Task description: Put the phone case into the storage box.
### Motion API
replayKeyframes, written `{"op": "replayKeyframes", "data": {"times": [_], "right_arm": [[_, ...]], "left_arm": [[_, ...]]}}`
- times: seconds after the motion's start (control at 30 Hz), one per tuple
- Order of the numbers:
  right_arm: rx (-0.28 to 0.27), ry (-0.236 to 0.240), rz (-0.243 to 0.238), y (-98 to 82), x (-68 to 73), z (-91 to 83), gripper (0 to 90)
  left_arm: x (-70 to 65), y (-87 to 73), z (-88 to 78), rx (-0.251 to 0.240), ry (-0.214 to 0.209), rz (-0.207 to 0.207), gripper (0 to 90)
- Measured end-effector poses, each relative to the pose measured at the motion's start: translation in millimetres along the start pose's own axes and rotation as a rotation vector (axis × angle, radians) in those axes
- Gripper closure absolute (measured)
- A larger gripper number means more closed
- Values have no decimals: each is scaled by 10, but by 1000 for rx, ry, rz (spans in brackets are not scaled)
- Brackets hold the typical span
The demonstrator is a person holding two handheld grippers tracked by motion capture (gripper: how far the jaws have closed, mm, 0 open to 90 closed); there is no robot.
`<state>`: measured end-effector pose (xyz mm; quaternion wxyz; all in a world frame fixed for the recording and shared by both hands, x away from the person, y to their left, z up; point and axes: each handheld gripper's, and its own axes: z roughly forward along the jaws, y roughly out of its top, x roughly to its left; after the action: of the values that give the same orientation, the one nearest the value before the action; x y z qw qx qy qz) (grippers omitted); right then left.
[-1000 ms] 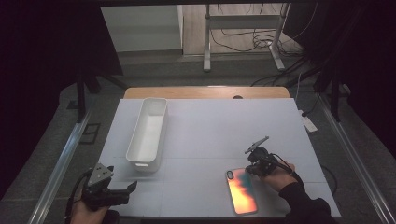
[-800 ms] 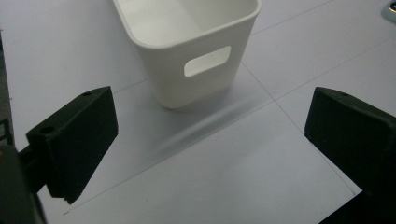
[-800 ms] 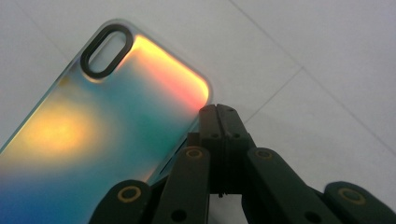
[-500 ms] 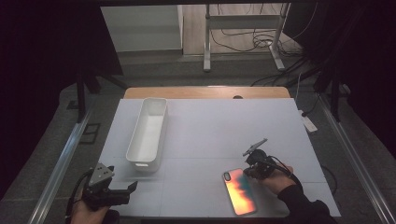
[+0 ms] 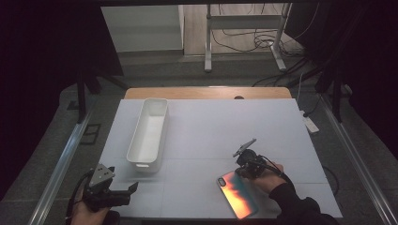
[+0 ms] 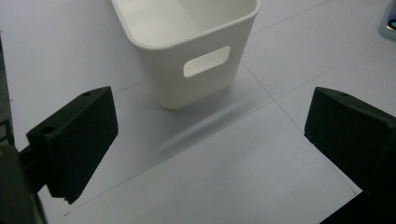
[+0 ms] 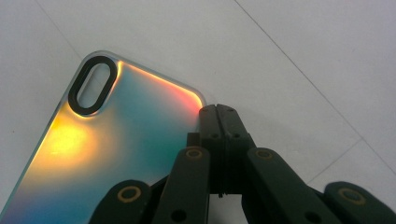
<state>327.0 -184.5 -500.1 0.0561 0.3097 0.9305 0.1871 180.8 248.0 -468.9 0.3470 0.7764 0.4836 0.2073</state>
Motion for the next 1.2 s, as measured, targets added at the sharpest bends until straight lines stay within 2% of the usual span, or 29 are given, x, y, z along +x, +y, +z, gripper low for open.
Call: {"op": "replayKeyframes", "data": {"times": [0.2, 0.37, 0.53, 0.7, 0.83, 0.87, 0.9, 1.0, 1.07, 1.2], "right_arm": [[-21, 0, 5, -39, -14, -75, 891], [-50, -3, 8, -85, 11, -158, 818], [-79, -16, 5, -136, 99, -265, 601], [-98, -29, 7, -154, 201, -337, 476], [-109, -39, 1, -164, 307, -343, 264], [-109, -39, 1, -164, 307, -343, 264], [-104, -48, 13, -170, 350, -324, 153], [-87, -32, 57, -166, 392, -275, 2], [-83, -41, 73, -165, 421, -251, 0], [-80, -27, 92, -169, 468, -198, 0]], "left_arm": [[-1, 0, 0, 0, 0, 1, 34], [-2, 0, 2, 1, 1, 2, 34], [-7, 2, 3, 3, 4, 5, 34], [-9, 4, 5, 4, 5, 6, 34], [-10, 4, 4, 4, 4, 7, 34], [-11, 3, 4, 5, 5, 7, 34], [-11, 3, 5, 5, 5, 8, 34], [-12, 3, 4, 5, 5, 9, 34], [-13, 3, 4, 6, 5, 9, 34], [-14, 4, 6, 6, 5, 11, 34]]}}
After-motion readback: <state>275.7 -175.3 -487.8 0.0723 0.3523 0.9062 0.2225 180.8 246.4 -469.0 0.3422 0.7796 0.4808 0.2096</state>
